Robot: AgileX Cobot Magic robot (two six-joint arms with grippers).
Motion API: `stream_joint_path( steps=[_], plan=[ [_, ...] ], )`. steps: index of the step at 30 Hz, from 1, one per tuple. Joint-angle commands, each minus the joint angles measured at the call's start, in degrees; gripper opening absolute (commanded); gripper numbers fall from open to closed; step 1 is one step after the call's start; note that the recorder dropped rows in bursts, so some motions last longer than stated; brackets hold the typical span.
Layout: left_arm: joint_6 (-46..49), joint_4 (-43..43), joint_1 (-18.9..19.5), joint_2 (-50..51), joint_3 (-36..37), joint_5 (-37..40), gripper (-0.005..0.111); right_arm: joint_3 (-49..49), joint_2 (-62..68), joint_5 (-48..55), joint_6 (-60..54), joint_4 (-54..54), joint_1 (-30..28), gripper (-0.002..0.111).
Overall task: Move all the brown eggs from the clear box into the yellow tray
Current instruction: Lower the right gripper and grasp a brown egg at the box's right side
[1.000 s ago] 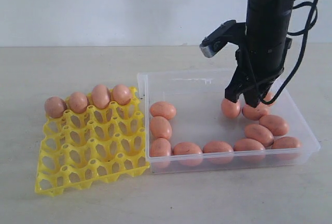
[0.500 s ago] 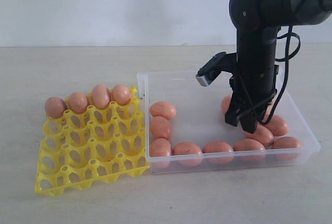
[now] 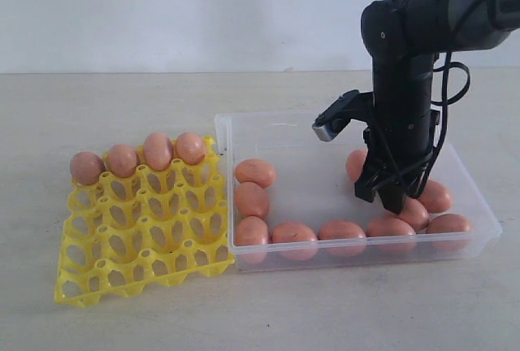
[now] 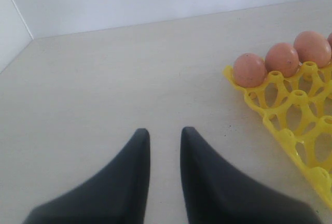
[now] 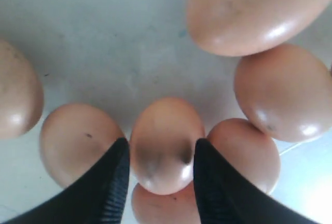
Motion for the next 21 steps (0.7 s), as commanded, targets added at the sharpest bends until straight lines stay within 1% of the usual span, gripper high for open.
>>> stream_joint_path(
  steps=[1,8,18,19,21],
  plan=[
    [-0.11,-0.11,0.12,-0.11,0.22,-0.41,0.022,0.02,-0.11,-1.02,0.45,0.67,-2.30,0.039],
    [-0.11,-0.11,0.12,-0.11,0.22,-0.41,0.022,0.02,-0.11,-1.02,0.22,6.13,-3.29,0.039],
    [-0.11,-0.11,0.12,-0.11,0.22,-0.41,0.022,0.25,4.42,1.94,1.01,7.24,-3.43,0.040],
    [-0.11,-0.11,0.12,-0.11,0.22,-0.41,0.022,0.25,4.56,1.81,1.01,7.24,-3.43,0.042],
    [-0.11,-0.11,0.12,-0.11,0.22,-0.41,0.022,0.64,5.09,0.88,1.25,7.24,-3.43,0.051]
  ],
)
